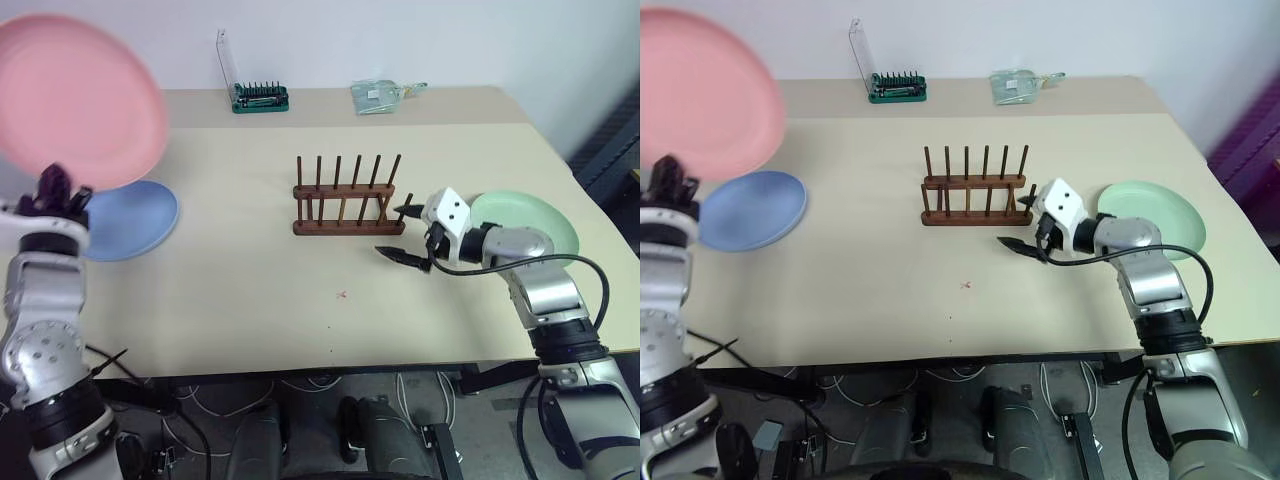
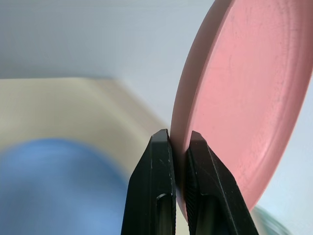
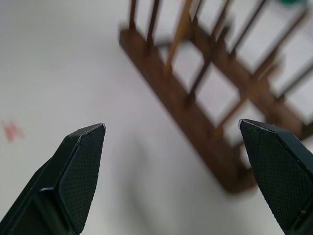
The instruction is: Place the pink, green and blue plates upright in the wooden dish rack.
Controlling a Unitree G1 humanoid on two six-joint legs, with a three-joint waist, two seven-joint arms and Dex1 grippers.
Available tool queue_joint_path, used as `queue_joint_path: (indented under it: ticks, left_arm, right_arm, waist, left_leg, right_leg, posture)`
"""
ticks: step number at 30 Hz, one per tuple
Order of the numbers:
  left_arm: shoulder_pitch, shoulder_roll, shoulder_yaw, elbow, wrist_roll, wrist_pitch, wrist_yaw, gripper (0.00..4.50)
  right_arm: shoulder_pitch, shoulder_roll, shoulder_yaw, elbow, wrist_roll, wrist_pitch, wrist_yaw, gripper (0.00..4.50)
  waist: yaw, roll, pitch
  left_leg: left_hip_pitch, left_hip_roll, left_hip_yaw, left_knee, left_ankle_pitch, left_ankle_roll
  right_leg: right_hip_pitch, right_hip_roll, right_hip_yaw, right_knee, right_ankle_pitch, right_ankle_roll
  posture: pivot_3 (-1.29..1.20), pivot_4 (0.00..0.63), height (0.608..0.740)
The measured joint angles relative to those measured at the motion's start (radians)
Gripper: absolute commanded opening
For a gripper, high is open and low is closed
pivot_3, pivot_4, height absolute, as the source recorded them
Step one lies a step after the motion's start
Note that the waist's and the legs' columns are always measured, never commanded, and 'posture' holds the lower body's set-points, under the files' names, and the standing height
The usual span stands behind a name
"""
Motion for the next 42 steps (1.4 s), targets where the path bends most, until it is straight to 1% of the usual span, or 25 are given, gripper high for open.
queue_joint_path:
  ticks: [4, 5, 8, 11, 14, 18, 23, 25, 26, 27, 28, 31, 32, 33, 35, 36, 38, 39, 42]
  left_arm:
    - [-0.178, -0.047, -0.177, 0.036, 0.062, 0.104, 0.059, 0.13]
    - [-0.234, -0.069, -0.230, 0.048, 0.075, 0.137, 0.068, 0.13]
    - [-0.352, -0.138, -0.315, 0.090, 0.091, 0.211, 0.106, 0.13]
    - [-0.410, -0.191, -0.341, 0.132, 0.094, 0.268, 0.135, 0.13]
    - [-0.440, -0.232, -0.351, 0.154, 0.091, 0.310, 0.143, 0.13]
    - [-0.486, -0.252, -0.341, 0.158, 0.067, 0.355, 0.150, 0.13]
    - [-0.490, -0.266, -0.332, 0.146, 0.029, 0.417, 0.159, 0.13]
    - [-0.490, -0.274, -0.330, 0.136, 0.022, 0.426, 0.162, 0.09]
    - [-0.490, -0.277, -0.326, 0.130, 0.015, 0.435, 0.166, 0.09]
    - [-0.490, -0.282, -0.321, 0.126, 0.006, 0.443, 0.170, 0.09]
    - [-0.489, -0.287, -0.319, 0.124, 0.003, 0.444, 0.174, 0.09]
    - [-0.474, -0.314, -0.306, 0.118, -0.003, 0.449, 0.196, 0.09]
    - [-0.471, -0.320, -0.301, 0.117, -0.011, 0.450, 0.198, 0.09]
    - [-0.469, -0.326, -0.293, 0.105, -0.020, 0.448, 0.200, 0.42]
    - [-0.469, -0.350, -0.271, 0.090, -0.034, 0.427, 0.202, 1.11]
    - [-0.468, -0.365, -0.262, 0.091, -0.039, 0.410, 0.202, 1.58]
    - [-0.469, -0.394, -0.237, 0.092, -0.040, 0.360, 0.204, 2.70]
    - [-0.472, -0.404, -0.217, 0.099, -0.040, 0.326, 0.208, 3.13]
    - [-0.484, -0.399, -0.146, 0.133, -0.017, 0.220, 0.220, 3.13]
  right_arm:
    - [-0.091, 0.043, 0.028, -0.013, -0.078, -0.103, -0.074, 4.50]
    - [-0.120, 0.052, 0.051, -0.020, -0.118, -0.158, -0.097, 4.50]
    - [-0.170, 0.057, 0.118, -0.022, -0.245, -0.308, -0.159, 4.50]
    - [-0.211, 0.071, 0.177, 0.039, -0.377, -0.410, -0.249, 4.50]
    - [-0.258, 0.077, 0.203, 0.116, -0.485, -0.468, -0.341, 4.50]
    - [-0.303, 0.078, 0.216, 0.188, -0.575, -0.523, -0.433, 4.50]
    - [-0.349, 0.082, 0.236, 0.261, -0.686, -0.566, -0.549, 4.50]
    - [-0.357, 0.084, 0.246, 0.284, -0.726, -0.582, -0.593, 3.97]
    - [-0.363, 0.085, 0.252, 0.301, -0.750, -0.587, -0.619, 3.60]
    - [-0.370, 0.084, 0.260, 0.318, -0.772, -0.589, -0.645, 3.01]
    - [-0.373, 0.085, 0.262, 0.325, -0.782, -0.590, -0.656, 2.66]
    - [-0.382, 0.084, 0.268, 0.344, -0.823, -0.604, -0.713, 1.07]
    - [-0.382, 0.083, 0.271, 0.347, -0.832, -0.610, -0.718, 0.62]
    - [-0.381, 0.080, 0.283, 0.351, -0.847, -0.616, -0.718, 0.07]
    - [-0.379, 0.082, 0.304, 0.352, -0.858, -0.634, -0.719, 0.00]
    - [-0.379, 0.083, 0.305, 0.351, -0.858, -0.636, -0.721, 0.00]
    - [-0.378, 0.081, 0.303, 0.350, -0.857, -0.633, -0.727, 0.00]
    - [-0.375, 0.079, 0.302, 0.346, -0.856, -0.632, -0.728, 0.00]
    - [-0.338, 0.065, 0.270, 0.326, -0.825, -0.620, -0.727, 0.00]
  waist:
    - [0.009, -0.001, 0.001]
    - [0.012, -0.001, 0.001]
    - [0.013, -0.001, 0.001]
    - [0.009, -0.002, 0.002]
    - [0.009, -0.002, 0.004]
    - [0.010, -0.003, 0.006]
    - [0.010, -0.003, 0.006]
    - [0.010, -0.003, 0.006]
    - [0.010, -0.003, 0.006]
    - [0.010, -0.003, 0.006]
    - [0.010, -0.003, 0.006]
    - [0.011, -0.004, 0.006]
    - [0.011, -0.004, 0.007]
    - [0.011, -0.004, 0.007]
    - [0.011, -0.004, 0.007]
    - [0.011, -0.004, 0.007]
    - [0.012, -0.004, 0.007]
    - [0.012, -0.004, 0.007]
    - [0.013, -0.004, 0.007]
  left_leg:
    - [-0.002, -0.001, 0.000, 0.001, 0.001, 0.002]
    - [-0.002, -0.001, 0.000, 0.001, 0.001, 0.002]
    - [-0.002, -0.002, 0.001, 0.001, 0.002, 0.002]
    - [-0.002, -0.002, 0.002, 0.001, 0.002, 0.003]
    - [-0.002, -0.002, 0.002, 0.001, 0.002, 0.002]
    - [-0.002, -0.002, 0.002, 0.001, 0.002, 0.002]
    - [-0.002, -0.002, 0.002, 0.001, 0.002, 0.002]
    - [-0.002, -0.002, 0.002, 0.001, 0.002, 0.002]
    - [-0.002, -0.002, 0.002, 0.002, 0.002, 0.002]
    - [-0.002, -0.002, 0.002, 0.002, 0.002, 0.002]
    - [-0.002, -0.002, 0.002, 0.002, 0.002, 0.002]
    - [-0.002, -0.002, 0.002, 0.002, 0.002, 0.002]
    - [-0.002, -0.002, 0.002, 0.002, 0.002, 0.002]
    - [-0.002, -0.002, 0.002, 0.002, 0.002, 0.002]
    - [-0.002, -0.002, 0.002, 0.002, 0.002, 0.002]
    - [-0.002, -0.002, 0.002, 0.002, 0.002, 0.002]
    - [-0.002, -0.002, 0.002, 0.002, 0.002, 0.002]
    - [-0.002, -0.002, 0.002, 0.002, 0.002, 0.002]
    - [-0.002, -0.002, 0.003, 0.002, 0.002, 0.002]
  right_leg:
    - [-0.001, 0.003, 0.000, 0.001, 0.000, 0.000]
    - [-0.001, 0.003, 0.000, 0.001, 0.000, 0.000]
    - [-0.001, 0.002, 0.000, 0.001, 0.000, 0.001]
    - [-0.001, 0.002, 0.001, 0.001, 0.001, 0.002]
    - [-0.002, 0.003, 0.001, 0.002, 0.001, 0.003]
    - [-0.002, 0.003, 0.001, 0.002, 0.001, 0.003]
    - [-0.002, 0.003, 0.001, 0.002, 0.002, 0.004]
    - [-0.002, 0.003, 0.001, 0.002, 0.002, 0.004]
    - [-0.002, 0.003, 0.001, 0.002, 0.002, 0.004]
    - [-0.002, 0.003, 0.001, 0.002, 0.002, 0.003]
    - [-0.002, 0.002, 0.001, 0.002, 0.002, 0.003]
    - [-0.002, 0.003, 0.001, 0.002, 0.002, 0.004]
    - [-0.002, 0.003, 0.001, 0.002, 0.002, 0.004]
    - [-0.002, 0.003, 0.001, 0.002, 0.002, 0.004]
    - [-0.002, 0.003, 0.001, 0.002, 0.002, 0.004]
    - [-0.002, 0.003, 0.001, 0.002, 0.002, 0.004]
    - [-0.001, 0.003, 0.001, 0.002, 0.002, 0.004]
    - [-0.001, 0.003, 0.001, 0.002, 0.002, 0.004]
    - [-0.001, 0.003, 0.001, 0.002, 0.002, 0.004]
  posture:
    - [0.00, 0.150, 0.730]
    - [0.00, 0.150, 0.730]
    - [0.00, 0.150, 0.730]
    - [0.00, 0.150, 0.730]
    - [0.00, 0.150, 0.730]
    - [0.00, 0.150, 0.730]
    - [0.00, 0.150, 0.730]
    - [0.00, 0.150, 0.730]
    - [0.00, 0.150, 0.730]
    - [0.00, 0.150, 0.730]
    - [0.00, 0.150, 0.730]
    - [0.00, 0.150, 0.730]
    - [0.00, 0.150, 0.730]
    - [0.00, 0.150, 0.730]
    - [0.00, 0.150, 0.730]
    - [0.00, 0.150, 0.730]
    - [0.00, 0.150, 0.730]
    - [0.00, 0.150, 0.730]
    - [0.00, 0.150, 0.730]
